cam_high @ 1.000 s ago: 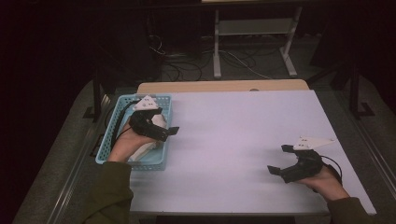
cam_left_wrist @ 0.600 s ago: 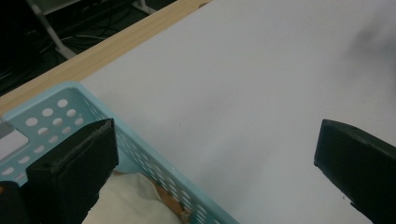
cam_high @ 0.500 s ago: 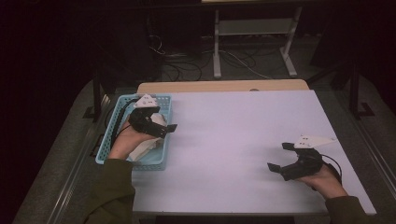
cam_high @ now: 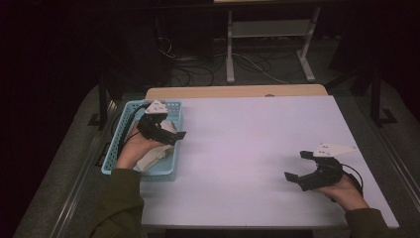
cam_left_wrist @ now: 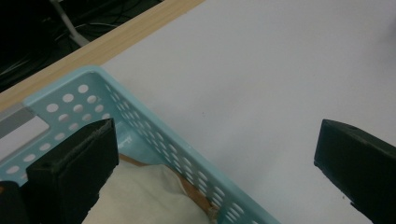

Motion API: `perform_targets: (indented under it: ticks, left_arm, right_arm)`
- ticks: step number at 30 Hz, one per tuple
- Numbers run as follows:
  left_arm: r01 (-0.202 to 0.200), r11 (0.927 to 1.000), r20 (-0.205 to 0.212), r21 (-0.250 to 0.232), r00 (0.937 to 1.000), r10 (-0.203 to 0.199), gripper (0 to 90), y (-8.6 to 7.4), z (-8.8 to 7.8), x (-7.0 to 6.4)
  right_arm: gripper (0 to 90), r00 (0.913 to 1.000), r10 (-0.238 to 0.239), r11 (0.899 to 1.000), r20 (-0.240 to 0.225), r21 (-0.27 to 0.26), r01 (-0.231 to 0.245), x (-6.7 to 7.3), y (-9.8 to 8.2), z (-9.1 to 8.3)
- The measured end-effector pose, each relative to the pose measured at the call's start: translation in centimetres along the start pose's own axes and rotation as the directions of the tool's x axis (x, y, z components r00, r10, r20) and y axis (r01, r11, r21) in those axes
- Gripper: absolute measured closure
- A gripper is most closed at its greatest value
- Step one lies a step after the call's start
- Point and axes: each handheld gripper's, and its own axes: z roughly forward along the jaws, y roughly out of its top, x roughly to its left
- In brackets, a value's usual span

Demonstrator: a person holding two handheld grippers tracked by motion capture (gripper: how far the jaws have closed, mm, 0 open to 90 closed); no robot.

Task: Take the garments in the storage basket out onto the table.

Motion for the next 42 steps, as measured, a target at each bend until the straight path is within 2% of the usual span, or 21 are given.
perform_targets:
  ticks: [5,18,26,34,37,42]
  left_arm:
    - [-0.001,0.9999,-0.029,0.012,0.9996,0.001,0.0,-0.2,-0.4,0.4]
    - [0.035,0.9992,-0.09,0.017,0.9954,-0.034,0.0,-1.2,-1.4,2.1]
    - [0.059,0.9974,-0.134,0.042,0.9896,-0.053,0.0,-1.8,-1.2,2.7]
    - [0.081,0.9948,-0.161,0.063,0.9845,-0.07,0.0,-2.4,-1.0,3.1]
    - [0.103,0.9924,-0.182,0.068,0.9792,-0.089,0.0,-2.7,-0.9,3.3]
    - [0.128,0.9881,-0.189,0.086,0.9758,-0.11,0.0,-3.2,-0.8,3.7]
  right_arm:
    - [0.0,1.0,0.0,1.0,0.001,-0.005,0.0,0.0,0.0,-0.1]
    - [0.0,1.0,0.003,1.0,0.003,-0.005,-0.003,0.0,-0.1,-0.1]
    - [0.0,1.0,0.007,1.0,0.003,-0.005,-0.007,0.0,-0.2,-0.2]
    - [0.0,1.0,0.008,1.0,0.0,-0.001,-0.008,0.1,-0.2,-0.2]
    - [0.0,1.0,0.007,1.0,0.0,-0.001,-0.007,0.1,-0.2,-0.1]
    - [0.0,1.0,0.005,1.0,0.001,-0.001,-0.005,0.1,-0.2,-0.2]
